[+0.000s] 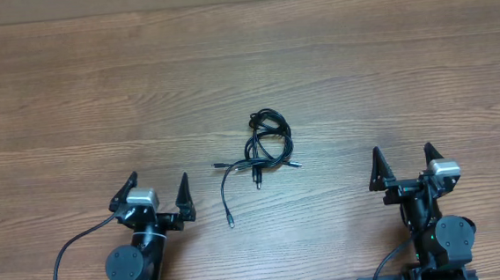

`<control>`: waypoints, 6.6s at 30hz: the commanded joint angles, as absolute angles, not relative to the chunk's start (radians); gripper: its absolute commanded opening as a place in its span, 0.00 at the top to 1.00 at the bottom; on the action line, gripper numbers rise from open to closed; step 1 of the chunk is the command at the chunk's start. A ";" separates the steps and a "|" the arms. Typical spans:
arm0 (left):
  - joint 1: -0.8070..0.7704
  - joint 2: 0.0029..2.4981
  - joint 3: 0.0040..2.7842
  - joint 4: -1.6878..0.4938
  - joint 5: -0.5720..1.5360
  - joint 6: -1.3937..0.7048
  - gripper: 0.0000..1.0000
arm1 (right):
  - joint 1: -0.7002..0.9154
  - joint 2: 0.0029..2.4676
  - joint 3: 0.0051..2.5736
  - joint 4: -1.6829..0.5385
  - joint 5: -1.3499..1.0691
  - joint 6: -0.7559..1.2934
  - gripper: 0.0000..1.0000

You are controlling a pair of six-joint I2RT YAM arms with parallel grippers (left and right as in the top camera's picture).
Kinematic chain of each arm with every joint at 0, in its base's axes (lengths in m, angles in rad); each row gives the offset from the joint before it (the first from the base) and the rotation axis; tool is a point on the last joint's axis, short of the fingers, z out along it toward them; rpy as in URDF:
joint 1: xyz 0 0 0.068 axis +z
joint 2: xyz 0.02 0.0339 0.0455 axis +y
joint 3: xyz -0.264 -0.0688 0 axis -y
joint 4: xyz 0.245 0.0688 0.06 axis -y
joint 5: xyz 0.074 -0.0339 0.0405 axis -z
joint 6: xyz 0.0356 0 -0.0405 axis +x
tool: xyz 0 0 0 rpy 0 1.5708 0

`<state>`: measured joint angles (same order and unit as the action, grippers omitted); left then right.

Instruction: Untangle cables

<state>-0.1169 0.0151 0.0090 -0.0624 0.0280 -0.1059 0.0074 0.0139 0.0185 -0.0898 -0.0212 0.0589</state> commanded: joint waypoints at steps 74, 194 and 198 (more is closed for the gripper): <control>-0.452 1.831 1.437 -0.830 0.220 0.254 0.01 | 0.013 0.003 0.008 -0.084 -0.012 0.054 0.00; -0.459 2.019 1.475 -0.575 0.289 1.084 0.54 | 0.013 0.003 0.008 -0.084 -0.012 0.054 0.00; -0.459 2.002 1.475 -0.576 0.288 1.084 0.56 | 0.013 0.003 0.008 -0.084 -0.012 0.054 0.00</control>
<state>-0.4564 2.0525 1.4467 -0.5728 0.2737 1.0988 0.0082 0.0135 0.0185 -0.0898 -0.0204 0.0586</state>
